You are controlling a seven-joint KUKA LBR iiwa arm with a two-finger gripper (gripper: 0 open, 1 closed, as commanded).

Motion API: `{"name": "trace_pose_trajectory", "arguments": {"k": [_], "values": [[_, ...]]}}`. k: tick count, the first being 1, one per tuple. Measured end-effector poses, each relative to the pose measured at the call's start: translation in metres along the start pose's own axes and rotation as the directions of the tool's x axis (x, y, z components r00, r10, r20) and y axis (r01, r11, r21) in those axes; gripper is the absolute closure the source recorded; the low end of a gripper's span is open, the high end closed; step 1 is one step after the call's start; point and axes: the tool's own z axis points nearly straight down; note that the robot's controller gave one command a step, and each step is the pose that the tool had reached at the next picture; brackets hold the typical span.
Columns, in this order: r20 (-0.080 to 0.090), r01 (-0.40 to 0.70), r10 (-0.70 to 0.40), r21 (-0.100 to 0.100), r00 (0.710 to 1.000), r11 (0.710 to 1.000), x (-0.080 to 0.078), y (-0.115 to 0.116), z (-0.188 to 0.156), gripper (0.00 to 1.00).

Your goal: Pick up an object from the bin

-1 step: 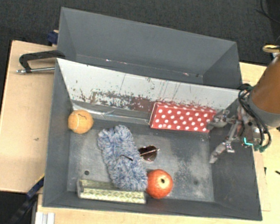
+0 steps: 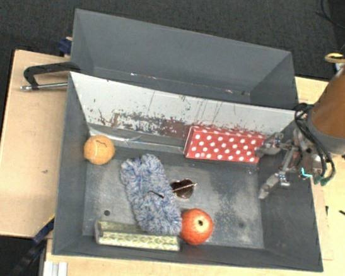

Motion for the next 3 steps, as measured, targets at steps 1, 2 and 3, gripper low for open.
{"name": "trace_pose_trajectory", "arguments": {"k": [1,2,3], "values": [[0.005,-0.179,0.179,-0.002,0.984,0.984,-0.011,0.099,-0.102,1.0],[0.005,-0.18,0.18,-0.001,0.984,0.984,-0.01,0.098,-0.102,1.0],[0.006,-0.115,0.115,-0.001,0.993,0.993,-0.007,0.089,-0.061,1.0]]}}
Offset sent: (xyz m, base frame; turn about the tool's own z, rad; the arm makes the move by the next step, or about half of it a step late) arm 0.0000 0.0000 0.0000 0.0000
